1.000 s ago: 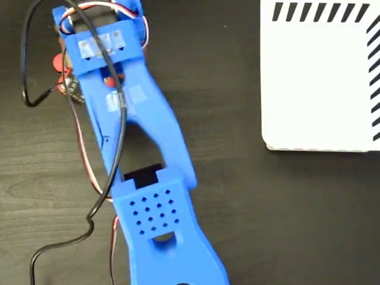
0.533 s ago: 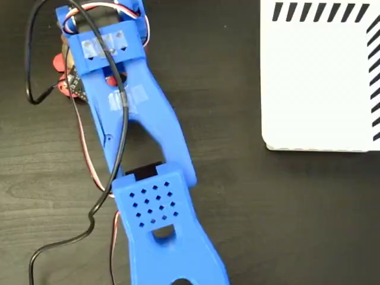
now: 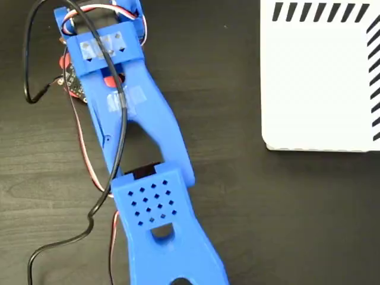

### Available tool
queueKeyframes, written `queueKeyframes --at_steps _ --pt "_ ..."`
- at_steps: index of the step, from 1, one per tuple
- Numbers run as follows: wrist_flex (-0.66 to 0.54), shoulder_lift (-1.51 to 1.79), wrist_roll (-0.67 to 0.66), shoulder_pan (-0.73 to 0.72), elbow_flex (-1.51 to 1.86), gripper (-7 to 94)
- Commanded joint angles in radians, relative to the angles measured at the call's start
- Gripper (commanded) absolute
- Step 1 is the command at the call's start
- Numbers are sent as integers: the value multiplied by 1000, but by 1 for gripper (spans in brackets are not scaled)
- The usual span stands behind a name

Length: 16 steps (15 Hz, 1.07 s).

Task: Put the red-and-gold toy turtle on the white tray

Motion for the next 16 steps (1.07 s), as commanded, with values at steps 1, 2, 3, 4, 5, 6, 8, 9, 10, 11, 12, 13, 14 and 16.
queueKeyframes --at_steps 1,2,3,4,5,6,8,9,10,11,12,13,14,16 --pt "-3 41 0 -3 -43 0" --pt "-2 43 5 -3 -51 0" --pt "8 46 14 -5 -61 0" --pt "25 60 25 -8 -83 0" --pt "43 92 35 -12 -95 0" --pt "51 143 43 -14 -95 0" --pt "80 229 43 -21 -87 0" --pt "87 265 43 -23 -72 0" --pt "92 302 43 -26 -49 0" --pt "92 339 49 -26 -25 0" --pt "92 374 55 -28 5 0" --pt "92 394 60 -29 25 0" --pt "92 413 60 -28 41 0" --pt "87 451 83 -26 72 0"
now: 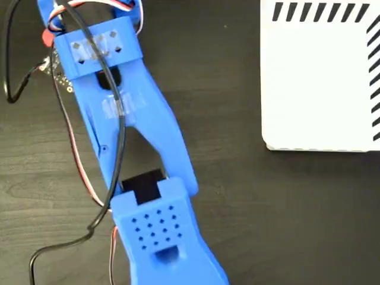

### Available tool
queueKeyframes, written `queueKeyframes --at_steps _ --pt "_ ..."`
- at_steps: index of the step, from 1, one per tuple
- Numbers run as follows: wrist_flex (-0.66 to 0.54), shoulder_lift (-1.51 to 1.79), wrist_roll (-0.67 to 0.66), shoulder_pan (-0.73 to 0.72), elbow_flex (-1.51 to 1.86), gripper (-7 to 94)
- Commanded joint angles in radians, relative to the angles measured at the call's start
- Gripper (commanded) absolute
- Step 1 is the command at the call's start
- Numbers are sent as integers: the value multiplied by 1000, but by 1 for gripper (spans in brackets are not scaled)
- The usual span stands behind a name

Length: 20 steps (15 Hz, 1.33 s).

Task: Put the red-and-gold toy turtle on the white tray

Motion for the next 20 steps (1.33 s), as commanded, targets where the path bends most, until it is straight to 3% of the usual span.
queueKeyframes --at_steps 1,5,9,12,15,20 --pt "6 218 57 -12 41 0" --pt "28 632 216 35 402 0" --pt "12 862 367 259 563 0" --pt "-86 819 462 540 568 0" --pt "-35 680 517 726 503 0" --pt "-9 485 494 765 491 0"
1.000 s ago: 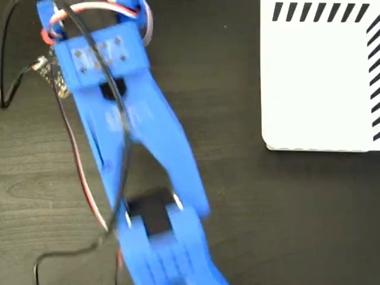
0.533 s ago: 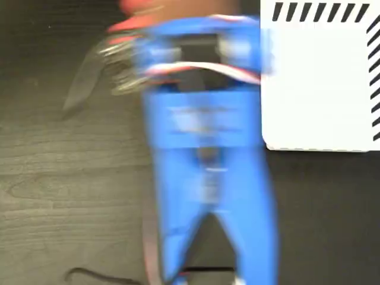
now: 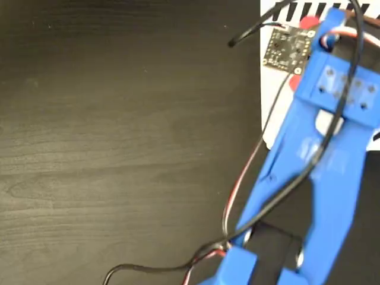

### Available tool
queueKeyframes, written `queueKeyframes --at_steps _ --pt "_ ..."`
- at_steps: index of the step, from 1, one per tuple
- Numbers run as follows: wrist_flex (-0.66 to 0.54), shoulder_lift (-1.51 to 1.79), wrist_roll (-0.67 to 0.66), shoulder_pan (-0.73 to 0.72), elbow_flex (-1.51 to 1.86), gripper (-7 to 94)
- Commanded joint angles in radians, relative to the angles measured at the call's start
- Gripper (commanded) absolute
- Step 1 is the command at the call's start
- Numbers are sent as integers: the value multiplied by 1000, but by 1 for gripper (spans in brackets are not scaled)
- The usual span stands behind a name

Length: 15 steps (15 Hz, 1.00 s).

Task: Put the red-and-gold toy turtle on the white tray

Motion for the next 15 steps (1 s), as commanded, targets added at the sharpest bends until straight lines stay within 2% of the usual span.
queueKeyframes --at_steps 1,3,5,7,10,15 --pt "6 20 -15 17 -57 0" --pt "5 0 -5 20 -78 0" --pt "-80 -57 15 41 -84 0" --pt "-140 -106 -18 58 -86 0" --pt "-156 -126 -100 58 -115 0" --pt "-146 -126 -106 54 -115 0"
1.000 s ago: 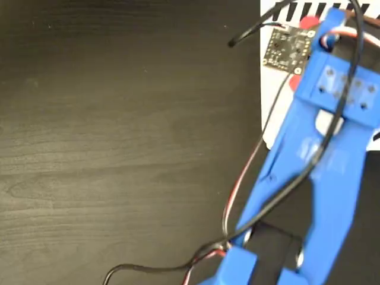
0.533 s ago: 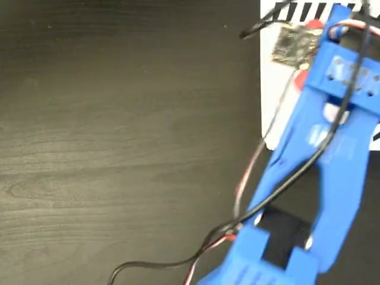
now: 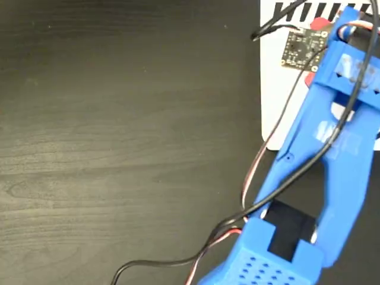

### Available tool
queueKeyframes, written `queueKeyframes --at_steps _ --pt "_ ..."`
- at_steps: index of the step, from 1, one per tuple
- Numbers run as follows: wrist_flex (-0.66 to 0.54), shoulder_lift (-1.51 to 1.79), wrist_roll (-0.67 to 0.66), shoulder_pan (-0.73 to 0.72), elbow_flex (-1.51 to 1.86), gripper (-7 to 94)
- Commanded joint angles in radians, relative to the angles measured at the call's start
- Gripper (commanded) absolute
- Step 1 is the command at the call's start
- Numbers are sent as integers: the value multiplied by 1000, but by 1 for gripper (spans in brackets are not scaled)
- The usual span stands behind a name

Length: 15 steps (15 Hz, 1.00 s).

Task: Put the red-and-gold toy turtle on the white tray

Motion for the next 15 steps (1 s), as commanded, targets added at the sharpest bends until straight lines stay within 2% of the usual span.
queueKeyframes --at_steps 1,4,5,6,7,8,10,15 --pt "11 48 -14 6 -69 0" --pt "9 48 -14 3 -66 1" --pt "11 48 -14 0 -64 6" --pt "12 49 -15 -3 -63 16" --pt "17 51 -18 -6 -57 35" --pt "20 51 -20 -9 -49 45" --pt "21 55 -25 -14 -34 59" --pt "23 66 -29 -15 -18 59"
